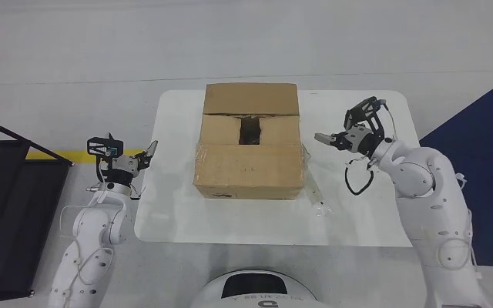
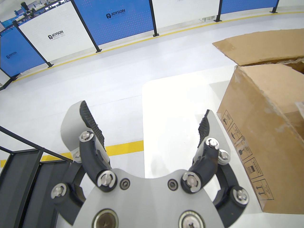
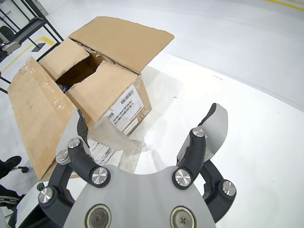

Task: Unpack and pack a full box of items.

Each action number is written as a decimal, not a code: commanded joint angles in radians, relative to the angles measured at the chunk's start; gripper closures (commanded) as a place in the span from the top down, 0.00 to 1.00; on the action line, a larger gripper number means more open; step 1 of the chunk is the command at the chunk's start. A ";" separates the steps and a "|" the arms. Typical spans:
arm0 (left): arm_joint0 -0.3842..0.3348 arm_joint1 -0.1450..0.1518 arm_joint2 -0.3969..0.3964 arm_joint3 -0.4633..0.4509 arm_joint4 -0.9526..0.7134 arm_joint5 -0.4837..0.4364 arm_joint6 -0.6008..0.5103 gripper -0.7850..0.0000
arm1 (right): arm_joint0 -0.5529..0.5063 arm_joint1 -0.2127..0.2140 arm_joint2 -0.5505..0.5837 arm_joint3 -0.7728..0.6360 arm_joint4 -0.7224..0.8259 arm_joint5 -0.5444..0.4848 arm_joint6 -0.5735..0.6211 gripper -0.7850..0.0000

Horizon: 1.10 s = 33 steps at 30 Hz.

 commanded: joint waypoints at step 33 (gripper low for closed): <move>0.000 0.000 0.000 0.000 0.000 0.000 0.000 1.00 | -0.001 0.020 -0.137 0.109 0.402 -0.363 0.117 1.00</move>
